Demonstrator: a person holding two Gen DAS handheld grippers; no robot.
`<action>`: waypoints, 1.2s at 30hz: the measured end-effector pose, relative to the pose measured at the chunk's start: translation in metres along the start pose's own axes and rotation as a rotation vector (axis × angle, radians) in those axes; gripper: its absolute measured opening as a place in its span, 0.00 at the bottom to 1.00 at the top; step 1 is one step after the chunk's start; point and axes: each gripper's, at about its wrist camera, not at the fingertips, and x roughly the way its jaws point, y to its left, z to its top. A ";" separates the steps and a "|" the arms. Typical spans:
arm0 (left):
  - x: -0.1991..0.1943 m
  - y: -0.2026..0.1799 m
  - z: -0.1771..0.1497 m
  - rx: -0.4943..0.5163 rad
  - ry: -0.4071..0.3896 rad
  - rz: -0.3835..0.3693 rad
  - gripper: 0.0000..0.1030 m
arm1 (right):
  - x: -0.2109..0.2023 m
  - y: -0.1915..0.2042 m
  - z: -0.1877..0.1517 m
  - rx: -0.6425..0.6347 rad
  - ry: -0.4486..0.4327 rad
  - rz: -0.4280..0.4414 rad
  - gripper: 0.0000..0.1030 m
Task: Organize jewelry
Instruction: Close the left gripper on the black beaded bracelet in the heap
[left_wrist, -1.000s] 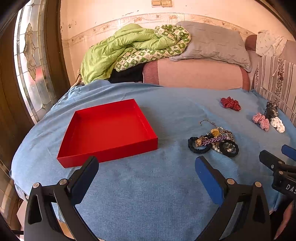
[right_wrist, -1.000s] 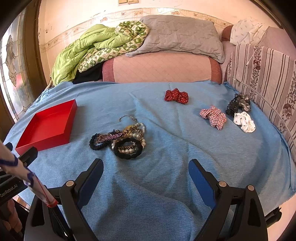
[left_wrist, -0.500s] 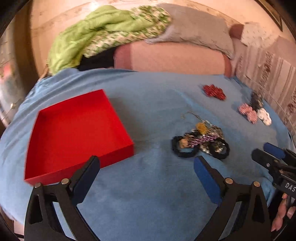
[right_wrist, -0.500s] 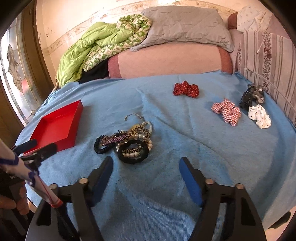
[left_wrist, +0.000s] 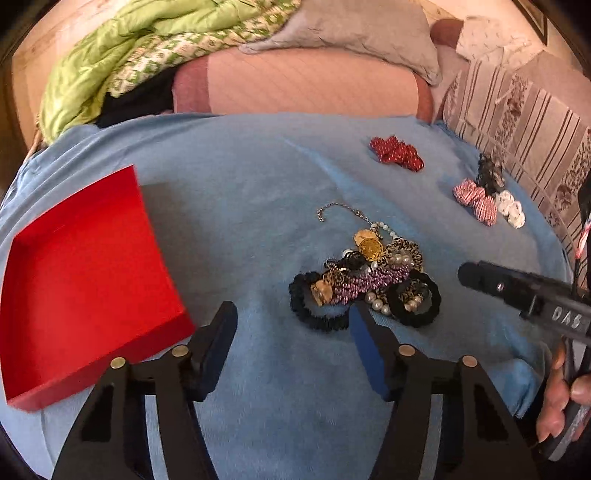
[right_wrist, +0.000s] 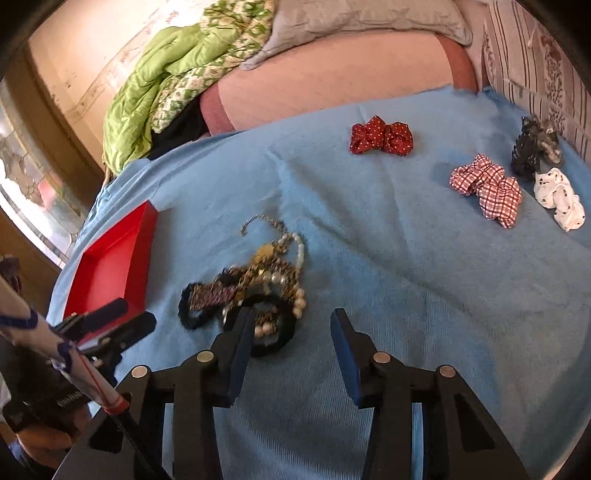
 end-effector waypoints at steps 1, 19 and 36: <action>0.006 0.000 0.004 0.003 0.010 -0.001 0.59 | 0.001 -0.001 0.003 0.007 -0.001 0.004 0.45; 0.049 0.000 0.007 0.045 0.105 -0.034 0.24 | -0.002 -0.012 0.002 0.052 -0.019 0.037 0.45; -0.008 -0.009 0.015 0.127 -0.124 -0.133 0.07 | -0.004 -0.006 0.004 0.054 -0.035 0.075 0.45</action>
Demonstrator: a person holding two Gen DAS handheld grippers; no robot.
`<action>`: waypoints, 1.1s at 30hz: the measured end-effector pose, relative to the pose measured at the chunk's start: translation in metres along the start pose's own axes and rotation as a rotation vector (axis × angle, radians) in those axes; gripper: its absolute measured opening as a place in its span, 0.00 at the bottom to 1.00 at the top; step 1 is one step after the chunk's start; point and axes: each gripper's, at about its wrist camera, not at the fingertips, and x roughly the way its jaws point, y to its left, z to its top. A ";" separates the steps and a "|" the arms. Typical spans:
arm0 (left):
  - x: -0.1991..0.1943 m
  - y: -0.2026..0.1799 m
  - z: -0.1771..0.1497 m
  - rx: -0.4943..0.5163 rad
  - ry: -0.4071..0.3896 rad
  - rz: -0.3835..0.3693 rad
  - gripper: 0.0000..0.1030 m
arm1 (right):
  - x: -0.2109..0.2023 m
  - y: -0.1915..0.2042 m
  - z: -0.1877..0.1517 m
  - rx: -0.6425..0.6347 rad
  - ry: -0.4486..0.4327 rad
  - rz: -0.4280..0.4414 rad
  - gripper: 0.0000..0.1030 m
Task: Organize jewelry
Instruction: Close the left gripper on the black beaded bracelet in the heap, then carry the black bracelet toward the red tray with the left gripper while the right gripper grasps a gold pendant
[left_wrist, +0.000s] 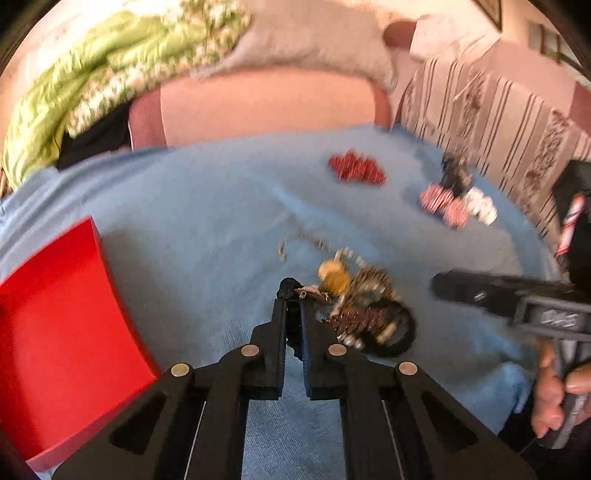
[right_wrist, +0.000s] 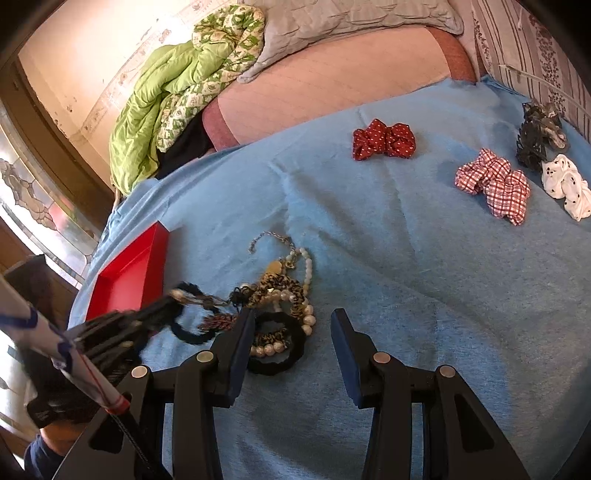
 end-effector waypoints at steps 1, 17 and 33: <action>-0.003 -0.001 0.000 0.010 -0.011 -0.010 0.07 | 0.000 0.001 0.000 -0.002 -0.001 0.002 0.45; 0.022 0.008 -0.034 0.009 0.205 0.012 0.23 | 0.004 0.013 -0.001 -0.028 0.004 0.009 0.45; -0.013 0.025 -0.024 -0.029 0.054 -0.008 0.08 | 0.031 0.063 -0.018 -0.223 0.106 0.083 0.45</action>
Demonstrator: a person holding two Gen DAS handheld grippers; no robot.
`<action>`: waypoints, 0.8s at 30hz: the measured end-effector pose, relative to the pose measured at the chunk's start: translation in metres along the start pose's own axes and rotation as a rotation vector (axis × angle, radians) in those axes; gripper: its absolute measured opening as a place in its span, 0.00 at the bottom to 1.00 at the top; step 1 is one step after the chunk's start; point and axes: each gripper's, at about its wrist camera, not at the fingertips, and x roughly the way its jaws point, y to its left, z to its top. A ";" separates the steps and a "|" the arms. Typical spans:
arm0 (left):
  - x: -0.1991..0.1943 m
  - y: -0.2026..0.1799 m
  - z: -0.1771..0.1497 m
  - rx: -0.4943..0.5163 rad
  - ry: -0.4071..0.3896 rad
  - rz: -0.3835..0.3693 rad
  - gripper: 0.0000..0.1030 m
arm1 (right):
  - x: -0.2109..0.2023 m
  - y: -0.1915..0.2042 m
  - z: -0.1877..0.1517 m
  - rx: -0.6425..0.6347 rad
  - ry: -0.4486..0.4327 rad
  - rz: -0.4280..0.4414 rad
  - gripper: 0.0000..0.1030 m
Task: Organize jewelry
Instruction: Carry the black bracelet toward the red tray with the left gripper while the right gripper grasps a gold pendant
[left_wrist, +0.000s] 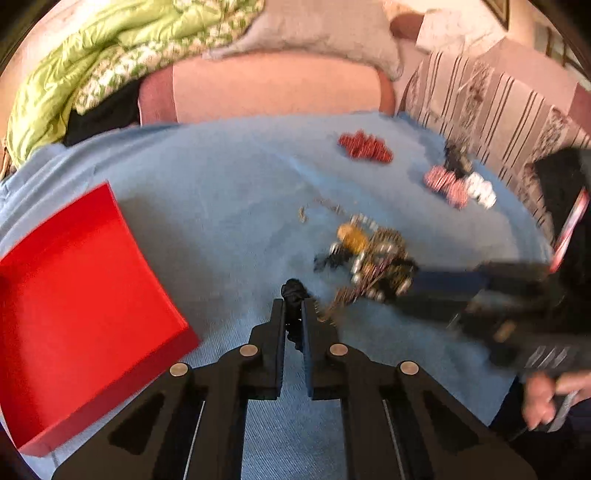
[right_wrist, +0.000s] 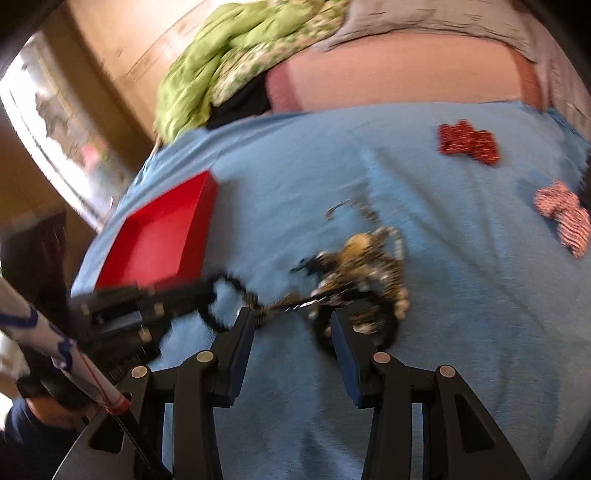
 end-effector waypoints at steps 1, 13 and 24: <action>-0.006 0.000 0.003 0.005 -0.031 -0.002 0.08 | 0.003 0.005 -0.001 -0.024 0.010 0.001 0.45; -0.040 -0.006 0.014 0.076 -0.164 -0.066 0.08 | 0.012 0.003 -0.004 -0.034 0.021 -0.052 0.45; -0.041 0.005 0.015 0.017 -0.156 -0.061 0.08 | 0.014 0.019 -0.007 -0.091 0.021 -0.002 0.46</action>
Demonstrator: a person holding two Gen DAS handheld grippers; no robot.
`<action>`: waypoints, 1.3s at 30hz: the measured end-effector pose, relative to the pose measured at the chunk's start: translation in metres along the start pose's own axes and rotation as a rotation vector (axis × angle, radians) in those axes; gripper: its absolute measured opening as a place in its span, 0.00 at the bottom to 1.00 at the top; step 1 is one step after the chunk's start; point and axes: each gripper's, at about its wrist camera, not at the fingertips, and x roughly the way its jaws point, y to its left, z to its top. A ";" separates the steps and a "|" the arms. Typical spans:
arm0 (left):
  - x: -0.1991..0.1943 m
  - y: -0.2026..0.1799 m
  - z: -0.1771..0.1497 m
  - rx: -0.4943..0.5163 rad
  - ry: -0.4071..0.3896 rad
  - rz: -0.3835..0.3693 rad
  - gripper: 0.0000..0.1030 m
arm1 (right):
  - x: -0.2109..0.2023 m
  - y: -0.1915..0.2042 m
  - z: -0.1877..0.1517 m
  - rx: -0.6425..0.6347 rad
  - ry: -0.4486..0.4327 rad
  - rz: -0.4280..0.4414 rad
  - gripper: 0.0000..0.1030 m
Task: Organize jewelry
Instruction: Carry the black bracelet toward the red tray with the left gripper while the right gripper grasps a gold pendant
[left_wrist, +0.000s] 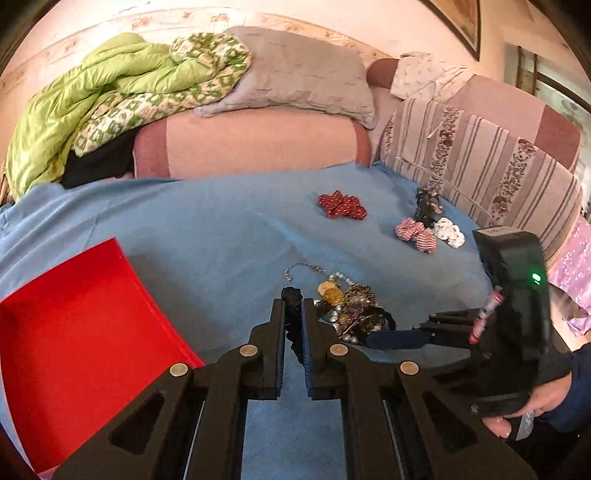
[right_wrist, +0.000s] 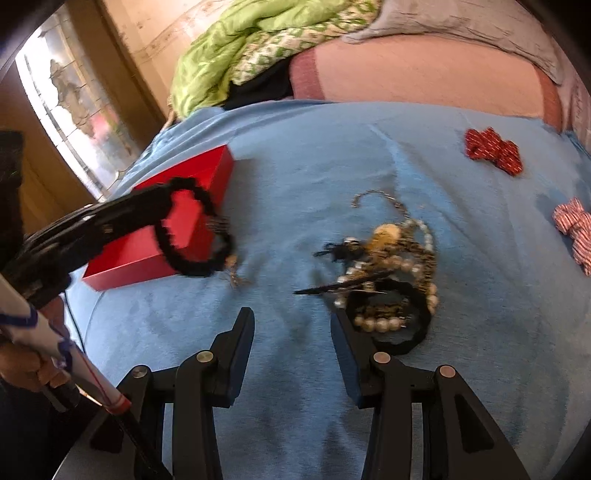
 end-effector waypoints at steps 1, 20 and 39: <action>0.001 0.001 0.000 -0.007 0.006 -0.004 0.08 | 0.001 0.004 0.000 -0.014 0.002 0.008 0.47; -0.024 0.035 0.004 -0.096 -0.063 0.079 0.08 | 0.053 0.049 0.014 -0.136 0.030 0.071 0.47; -0.032 0.066 -0.001 -0.165 -0.059 0.139 0.08 | 0.102 0.071 0.034 -0.327 0.062 -0.043 0.21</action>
